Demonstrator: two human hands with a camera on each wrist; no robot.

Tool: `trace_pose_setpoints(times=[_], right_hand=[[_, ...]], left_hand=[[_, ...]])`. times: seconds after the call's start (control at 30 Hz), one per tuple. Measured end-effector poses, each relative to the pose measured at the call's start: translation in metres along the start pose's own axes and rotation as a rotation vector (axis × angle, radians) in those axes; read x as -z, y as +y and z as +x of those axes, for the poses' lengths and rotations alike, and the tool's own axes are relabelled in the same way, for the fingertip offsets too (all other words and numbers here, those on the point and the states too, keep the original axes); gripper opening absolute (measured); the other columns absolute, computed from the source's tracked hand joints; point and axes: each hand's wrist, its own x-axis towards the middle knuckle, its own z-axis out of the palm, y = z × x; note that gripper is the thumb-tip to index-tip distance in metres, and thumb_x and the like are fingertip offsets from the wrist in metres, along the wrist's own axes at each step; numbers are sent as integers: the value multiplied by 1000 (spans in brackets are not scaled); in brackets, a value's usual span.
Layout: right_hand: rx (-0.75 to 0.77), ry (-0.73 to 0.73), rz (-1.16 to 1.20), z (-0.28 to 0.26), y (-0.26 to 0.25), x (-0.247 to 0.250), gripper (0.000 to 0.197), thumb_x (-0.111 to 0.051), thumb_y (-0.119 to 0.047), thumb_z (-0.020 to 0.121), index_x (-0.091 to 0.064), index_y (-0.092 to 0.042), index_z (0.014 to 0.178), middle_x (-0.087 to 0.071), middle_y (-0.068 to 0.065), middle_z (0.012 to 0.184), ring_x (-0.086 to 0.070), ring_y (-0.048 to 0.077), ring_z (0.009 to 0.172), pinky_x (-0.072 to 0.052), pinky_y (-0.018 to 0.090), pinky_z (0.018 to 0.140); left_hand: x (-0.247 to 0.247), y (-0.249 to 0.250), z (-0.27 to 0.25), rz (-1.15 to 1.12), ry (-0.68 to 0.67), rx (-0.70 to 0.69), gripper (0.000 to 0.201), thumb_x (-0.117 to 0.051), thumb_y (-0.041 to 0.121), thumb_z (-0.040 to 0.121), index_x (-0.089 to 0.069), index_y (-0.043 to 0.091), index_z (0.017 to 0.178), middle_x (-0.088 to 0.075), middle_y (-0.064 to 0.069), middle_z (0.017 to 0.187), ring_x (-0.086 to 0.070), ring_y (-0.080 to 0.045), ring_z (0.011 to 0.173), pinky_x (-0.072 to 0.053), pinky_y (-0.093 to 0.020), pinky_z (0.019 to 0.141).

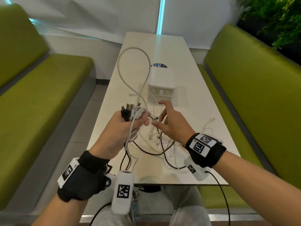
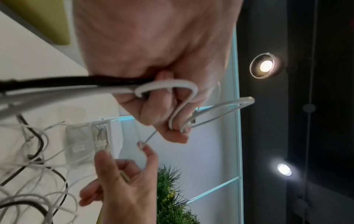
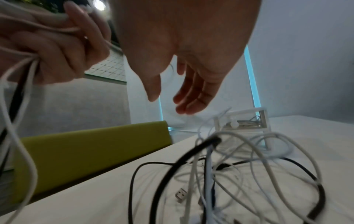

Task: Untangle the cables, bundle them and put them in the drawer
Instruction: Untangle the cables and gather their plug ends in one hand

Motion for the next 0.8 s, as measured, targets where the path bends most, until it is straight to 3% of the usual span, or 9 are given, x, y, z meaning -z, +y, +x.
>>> trace_pose_setpoints(times=[0.1,0.2,0.3,0.43,0.5,0.57,0.67,0.73,0.8], right_hand=[[144,-83,-63,-7,-12,6,56,-69,-42,84,-42,-36,132,-59,-10,85,-59,9,67,-50,24,64],[241,-169,-200,-18,-17,9,31,-52,-42,95,-70,-16,97,-59,-9,79,-56,10,69,-44,25,64],[79,-367,-23,-37,-18,12,38,-47,-38,99,-72,-12,86,-70,-3,70,-61,4,60,-47,18,64],[-109,-829,152,-67,-18,16,44,-42,-35,102,-70,-4,88,-74,6,75,-65,18,60,-49,26,69],[-149,-1073,121,-78,-14,17,36,-46,-34,100,-70,-7,101,-75,7,85,-67,18,63,-50,28,74],[-215,-1230,63,-85,-12,21,31,-56,-33,96,-62,-16,121,-75,6,91,-69,16,66,-54,31,84],[-238,-1207,-147,-84,-7,24,47,-61,-38,92,-50,-27,136,-76,1,90,-71,22,75,-49,42,98],[-252,-1133,-232,-82,-8,27,50,-58,-41,92,-47,-26,138,-76,0,87,-72,21,75,-47,37,100],[-251,-1020,-288,-78,-12,32,46,-56,-41,93,-50,-23,135,-76,-1,84,-70,14,67,-49,25,86]], left_hand=[[0,-4,-4,3,-91,118,22,-67,29,82,-72,12,96,-48,-14,81,-36,-2,44,-29,-14,38],[2,-2,-9,2,-139,163,29,-70,30,83,-71,11,106,-44,-13,82,-29,-5,46,-25,-14,37],[9,8,-14,164,-98,135,20,-63,26,91,-71,17,106,-56,-4,75,-30,-10,49,-25,-17,41],[21,15,-19,463,27,76,24,-63,36,92,-73,18,79,-74,-4,95,-53,-23,59,-38,-26,56],[19,19,-22,508,42,68,29,-64,39,91,-73,17,74,-71,2,69,-37,-14,43,-29,-22,46],[13,21,-25,631,36,62,26,-65,35,90,-72,17,73,-53,17,43,-39,-4,35,-24,-13,41],[6,16,-27,812,39,36,24,-67,33,90,-70,19,71,-53,26,43,-46,6,38,-31,-11,41],[4,14,-27,806,48,32,18,-66,34,90,-71,22,78,-63,24,56,-55,8,54,-35,-10,49],[2,12,-27,774,34,47,15,-64,37,91,-73,25,89,-72,16,78,-63,-2,73,-40,-16,60]])
